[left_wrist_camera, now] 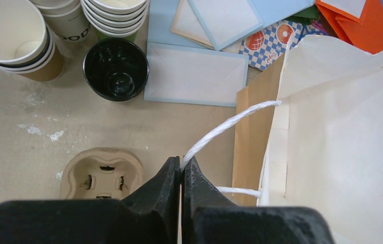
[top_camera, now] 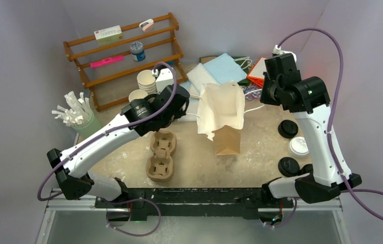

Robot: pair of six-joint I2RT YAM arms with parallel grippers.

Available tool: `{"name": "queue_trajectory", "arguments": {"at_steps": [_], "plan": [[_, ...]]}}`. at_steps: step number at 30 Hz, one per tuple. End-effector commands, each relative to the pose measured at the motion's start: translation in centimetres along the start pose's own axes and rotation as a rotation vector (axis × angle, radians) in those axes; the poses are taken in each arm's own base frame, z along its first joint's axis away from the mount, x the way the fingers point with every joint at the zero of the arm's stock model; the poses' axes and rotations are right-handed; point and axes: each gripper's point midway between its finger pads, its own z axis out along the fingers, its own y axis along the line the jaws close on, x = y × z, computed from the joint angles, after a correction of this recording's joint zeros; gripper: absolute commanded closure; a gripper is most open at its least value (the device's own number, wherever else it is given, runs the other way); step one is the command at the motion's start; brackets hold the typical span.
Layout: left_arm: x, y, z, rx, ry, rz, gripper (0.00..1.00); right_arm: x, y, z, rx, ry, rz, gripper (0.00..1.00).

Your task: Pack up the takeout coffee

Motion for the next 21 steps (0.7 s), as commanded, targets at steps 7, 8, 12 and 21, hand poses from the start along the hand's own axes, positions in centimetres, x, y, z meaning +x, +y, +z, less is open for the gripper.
{"name": "queue_trajectory", "arguments": {"at_steps": [7,8,12,21], "plan": [[-3.4,-1.6,-2.9,0.103,-0.043,-0.023,1.0,-2.0,-2.0,-1.1,0.093,-0.113,0.055,0.89],[-3.3,-2.3,-2.9,0.131,-0.031,-0.022,1.0,-1.9,-1.6,-0.9,0.069,-0.108,0.047,0.89],[-3.6,-4.0,-3.2,0.187,-0.009,-0.005,1.0,-1.0,-1.1,-0.3,0.051,-0.066,0.035,0.87],[-4.2,-3.7,-3.5,0.172,-0.019,0.021,1.0,1.0,0.0,0.7,-0.006,-0.004,0.021,0.75]]}}
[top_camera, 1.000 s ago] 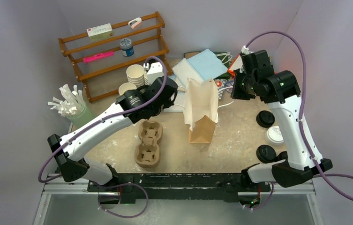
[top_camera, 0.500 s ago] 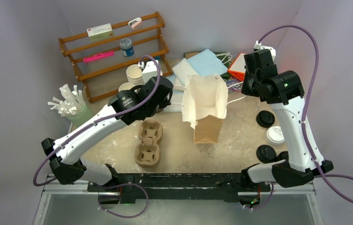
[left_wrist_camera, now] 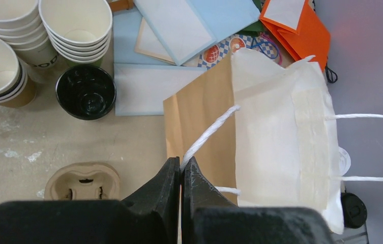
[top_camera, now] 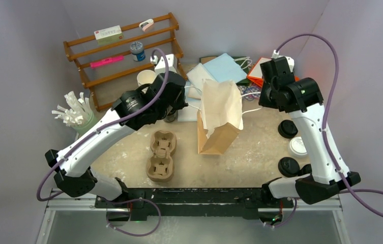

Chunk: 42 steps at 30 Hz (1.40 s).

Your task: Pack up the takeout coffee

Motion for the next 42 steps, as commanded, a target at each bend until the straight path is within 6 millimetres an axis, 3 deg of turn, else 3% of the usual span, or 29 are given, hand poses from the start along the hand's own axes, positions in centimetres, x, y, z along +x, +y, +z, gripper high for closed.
{"name": "queue_trajectory", "arguments": {"at_steps": [1,2,4,6,9,12,17,22,26,32,36,39,42], "plan": [[0.9,-1.5,-0.1,0.097,0.032,0.002,1.0,0.7,2.7,-1.2,-0.204,0.01,-0.04,0.69],[1.6,-2.3,0.2,0.148,0.046,-0.027,1.0,1.1,4.5,-1.9,-0.317,0.03,-0.051,0.63],[2.6,-3.9,0.4,0.242,0.06,-0.078,1.0,0.9,6.1,-2.6,-0.423,0.006,-0.049,0.53],[2.8,-4.2,0.4,0.269,0.06,-0.138,1.0,1.4,7.5,-3.5,-0.52,0.025,-0.026,0.51],[2.7,-3.6,0.4,0.259,0.055,-0.154,1.0,1.7,8.2,-3.5,-0.551,0.052,-0.026,0.44],[2.7,-2.8,0.4,0.24,0.063,-0.15,1.0,1.3,9.5,-4.7,-0.638,0.055,-0.046,0.32],[2.7,-2.6,-0.1,0.245,0.069,-0.147,1.0,-1.5,10.2,-8.1,-0.722,-0.007,-0.061,0.19],[3.2,-2.1,-0.1,0.226,0.086,-0.153,0.98,-3.4,10.0,-9.5,-0.709,-0.023,-0.06,0.14],[3.2,-1.2,-0.3,0.177,0.093,-0.182,0.87,-3.3,10.2,-8.4,-0.678,0.011,-0.072,0.1],[0.8,0.1,-2.1,0.128,0.041,-0.157,0.49,-2.9,10.0,-7.0,-0.627,0.035,-0.08,0.14],[0.2,0.4,-4.0,0.169,0.058,-0.119,0.32,-2.1,10.9,-6.5,-0.666,0.065,-0.063,0.18],[0.1,1.1,-6.0,0.214,0.076,-0.052,0.26,-1.7,11.1,-6.5,-0.686,0.064,-0.044,0.21],[0.0,3.9,-8.1,0.148,0.071,-0.083,0.26,-1.5,11.3,-6.4,-0.696,0.062,-0.045,0.24]]}}
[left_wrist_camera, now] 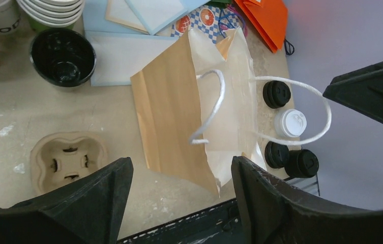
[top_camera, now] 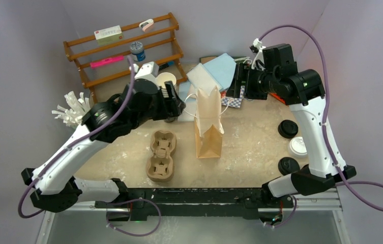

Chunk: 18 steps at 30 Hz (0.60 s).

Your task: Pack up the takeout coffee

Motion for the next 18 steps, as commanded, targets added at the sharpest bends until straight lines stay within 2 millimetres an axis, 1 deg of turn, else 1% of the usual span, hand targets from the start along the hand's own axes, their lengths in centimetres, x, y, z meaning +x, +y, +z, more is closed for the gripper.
{"name": "queue_trajectory", "arguments": {"at_steps": [1,2,4,8,11,14,16,18], "plan": [[-0.7,3.2,-5.0,-0.051,-0.016,-0.015,0.26,-0.6,1.2,-0.9,-0.069,-0.058,-0.007,0.24],[-0.3,4.3,-5.4,-0.087,-0.009,-0.038,0.27,-0.5,1.2,-0.9,-0.072,-0.057,-0.007,0.25],[1.3,6.1,-5.7,-0.149,0.026,-0.09,0.28,-0.4,1.2,-0.7,-0.076,-0.056,-0.007,0.25],[4.9,8.7,-4.9,-0.213,0.094,-0.131,0.29,-0.5,1.3,-0.6,-0.083,-0.069,-0.007,0.25],[8.1,10.8,-4.0,-0.317,0.185,-0.136,0.31,-0.7,1.4,-0.8,-0.087,-0.084,0.008,0.25],[10.1,11.8,-2.9,-0.413,0.228,-0.232,0.34,-1.0,1.0,-1.2,-0.062,-0.114,0.028,0.25],[11.3,12.0,-1.9,-0.458,0.225,-0.364,0.34,-1.0,0.7,-1.5,-0.046,-0.131,0.038,0.25],[12.6,12.2,-0.9,-0.501,0.222,-0.5,0.39,-1.2,0.4,-1.8,-0.031,-0.151,0.042,0.25]]}}
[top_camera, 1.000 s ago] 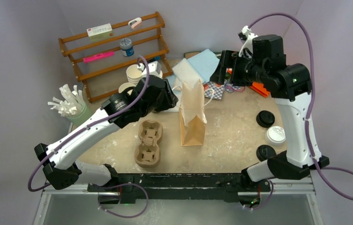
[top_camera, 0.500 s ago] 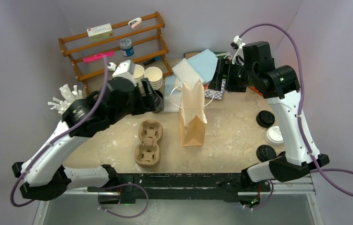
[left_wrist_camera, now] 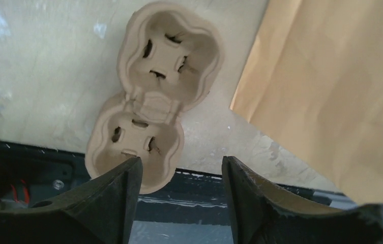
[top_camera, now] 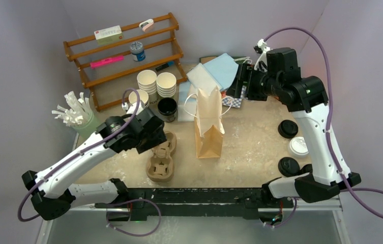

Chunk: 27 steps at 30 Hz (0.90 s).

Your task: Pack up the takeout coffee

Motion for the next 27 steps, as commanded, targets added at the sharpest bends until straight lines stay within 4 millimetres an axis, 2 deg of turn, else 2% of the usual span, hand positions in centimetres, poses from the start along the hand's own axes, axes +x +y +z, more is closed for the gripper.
{"name": "queue_trajectory", "arguments": {"at_steps": [1,4,10,13,18,22,27], "plan": [[2.1,0.4,2.1,-0.088,0.057,-0.359,0.44,-1.2,0.1,-1.9,0.008,-0.099,0.014,0.25],[3.4,0.5,3.8,-0.177,0.09,-0.47,0.47,-1.3,-0.1,-2.2,0.017,-0.109,0.013,0.25],[4.7,0.8,5.8,-0.316,0.103,-0.601,0.35,-1.3,-0.1,-2.8,0.021,-0.114,0.001,0.25],[4.5,0.8,6.4,-0.331,0.074,-0.699,0.27,-1.4,-0.2,-3.2,0.026,-0.123,-0.007,0.25],[4.7,1.3,7.2,-0.364,0.065,-0.795,0.28,-1.0,-0.6,-3.3,0.041,-0.111,-0.014,0.24],[5.0,2.5,7.3,-0.424,0.038,-0.906,0.29,-1.1,-0.9,-3.7,0.057,-0.124,-0.031,0.24],[3.6,3.5,7.7,-0.414,-0.047,-0.974,0.28,-1.7,-0.9,-4.1,0.066,-0.144,-0.045,0.24]]}}
